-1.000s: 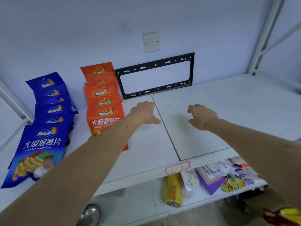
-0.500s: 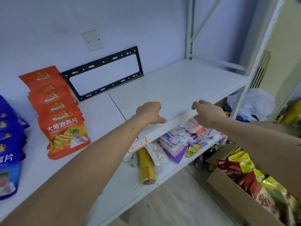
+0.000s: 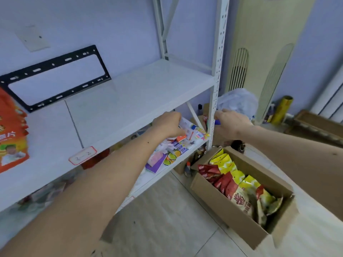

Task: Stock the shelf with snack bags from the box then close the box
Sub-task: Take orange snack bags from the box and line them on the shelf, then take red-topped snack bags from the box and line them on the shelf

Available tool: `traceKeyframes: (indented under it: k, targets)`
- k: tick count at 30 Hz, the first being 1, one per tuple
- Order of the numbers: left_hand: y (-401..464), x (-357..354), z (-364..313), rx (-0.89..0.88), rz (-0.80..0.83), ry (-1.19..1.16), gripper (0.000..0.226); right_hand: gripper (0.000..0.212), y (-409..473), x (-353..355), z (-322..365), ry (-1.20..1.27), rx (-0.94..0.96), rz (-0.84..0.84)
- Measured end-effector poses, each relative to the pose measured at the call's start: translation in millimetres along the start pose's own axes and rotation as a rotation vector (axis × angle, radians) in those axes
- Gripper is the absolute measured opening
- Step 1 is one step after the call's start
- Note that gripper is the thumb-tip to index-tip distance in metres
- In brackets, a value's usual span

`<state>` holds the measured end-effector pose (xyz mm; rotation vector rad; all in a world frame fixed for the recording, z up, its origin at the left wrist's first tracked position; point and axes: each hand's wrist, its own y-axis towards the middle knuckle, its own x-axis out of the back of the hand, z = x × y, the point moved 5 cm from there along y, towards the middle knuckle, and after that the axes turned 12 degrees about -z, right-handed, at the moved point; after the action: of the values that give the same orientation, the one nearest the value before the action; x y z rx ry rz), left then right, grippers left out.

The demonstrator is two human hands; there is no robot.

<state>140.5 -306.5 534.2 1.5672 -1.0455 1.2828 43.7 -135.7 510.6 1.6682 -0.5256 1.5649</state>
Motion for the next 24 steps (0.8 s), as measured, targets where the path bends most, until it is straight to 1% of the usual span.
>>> traceKeyframes:
  k: [6, 10, 14, 17, 24]
  targets:
    - [12, -54, -88, 0.031, 0.065, -0.029, 0.039, 0.032, -30, -6, -95, -0.029, 0.021, 0.065]
    - [21, -87, -125, 0.058, 0.118, -0.031, 0.054, 0.026, -38, -24, -141, -0.05, 0.041, 0.092]
    - [39, -115, -151, 0.051, 0.148, -0.007, 0.054, 0.026, -31, -45, -174, -0.029, 0.023, 0.121]
    - [57, -133, -162, 0.053, 0.165, -0.01, 0.056, 0.029, -18, -59, -192, -0.034, 0.043, 0.138]
    - [107, -171, -188, 0.079, 0.225, -0.036, 0.054, 0.025, 21, -86, -226, -0.001, 0.091, 0.156]
